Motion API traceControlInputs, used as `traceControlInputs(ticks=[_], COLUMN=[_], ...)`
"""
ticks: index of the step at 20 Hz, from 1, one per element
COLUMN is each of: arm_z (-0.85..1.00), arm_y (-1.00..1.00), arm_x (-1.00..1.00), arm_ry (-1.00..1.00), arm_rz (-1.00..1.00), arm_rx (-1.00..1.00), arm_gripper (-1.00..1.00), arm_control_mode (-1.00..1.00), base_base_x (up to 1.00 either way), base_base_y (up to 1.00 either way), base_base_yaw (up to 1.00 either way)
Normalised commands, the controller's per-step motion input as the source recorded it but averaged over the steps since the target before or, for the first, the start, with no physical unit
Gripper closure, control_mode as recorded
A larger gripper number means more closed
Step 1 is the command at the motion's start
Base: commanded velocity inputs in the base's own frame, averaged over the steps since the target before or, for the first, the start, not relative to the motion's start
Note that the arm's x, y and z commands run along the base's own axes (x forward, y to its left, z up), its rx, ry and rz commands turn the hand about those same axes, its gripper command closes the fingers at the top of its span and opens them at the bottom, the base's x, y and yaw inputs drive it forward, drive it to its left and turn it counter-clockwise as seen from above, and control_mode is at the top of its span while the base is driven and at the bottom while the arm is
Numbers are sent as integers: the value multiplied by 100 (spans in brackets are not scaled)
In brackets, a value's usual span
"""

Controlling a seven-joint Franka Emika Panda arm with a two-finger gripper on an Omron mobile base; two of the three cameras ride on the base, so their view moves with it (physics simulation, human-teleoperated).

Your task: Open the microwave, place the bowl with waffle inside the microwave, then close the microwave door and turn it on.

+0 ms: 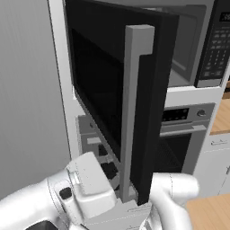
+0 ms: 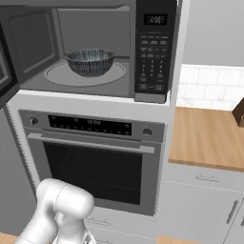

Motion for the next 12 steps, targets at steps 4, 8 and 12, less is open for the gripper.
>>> traceControlInputs(ticks=[4, 8, 12], arm_z=[10, 10, 15], arm_y=[-46, -45, -51], arm_x=[4, 3, 7], arm_ry=[0, 0, 0], arm_rz=[14, 14, 14], arm_rx=[0, 0, 0], arm_gripper=[-100, -100, -100], arm_control_mode=[-100, -100, -100], base_base_x=[0, 0, 0], base_base_y=[0, 0, 0], base_base_yaw=[0, 0, 0])
